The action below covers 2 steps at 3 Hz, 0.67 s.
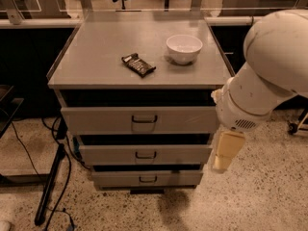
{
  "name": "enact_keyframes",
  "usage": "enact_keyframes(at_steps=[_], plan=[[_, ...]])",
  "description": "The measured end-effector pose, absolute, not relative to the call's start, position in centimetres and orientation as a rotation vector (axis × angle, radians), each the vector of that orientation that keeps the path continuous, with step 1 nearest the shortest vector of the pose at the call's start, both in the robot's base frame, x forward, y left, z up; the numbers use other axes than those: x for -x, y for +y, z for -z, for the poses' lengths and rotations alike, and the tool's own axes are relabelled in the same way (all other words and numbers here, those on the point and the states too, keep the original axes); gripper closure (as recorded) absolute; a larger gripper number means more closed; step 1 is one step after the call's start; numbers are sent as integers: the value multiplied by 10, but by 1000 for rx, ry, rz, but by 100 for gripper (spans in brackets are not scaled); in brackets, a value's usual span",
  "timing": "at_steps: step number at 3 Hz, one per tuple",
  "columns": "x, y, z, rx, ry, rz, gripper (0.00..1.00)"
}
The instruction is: Open top drawer
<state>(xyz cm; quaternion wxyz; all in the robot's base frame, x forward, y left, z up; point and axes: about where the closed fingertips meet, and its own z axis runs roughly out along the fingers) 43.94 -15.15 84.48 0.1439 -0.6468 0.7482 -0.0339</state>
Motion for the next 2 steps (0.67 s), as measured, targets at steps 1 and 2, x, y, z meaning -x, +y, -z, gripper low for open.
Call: enact_keyframes(at_steps=[1, 2], plan=[[-486, -120, -786, 1817, 2176, 58, 0], [-486, -120, -786, 1817, 2176, 58, 0]])
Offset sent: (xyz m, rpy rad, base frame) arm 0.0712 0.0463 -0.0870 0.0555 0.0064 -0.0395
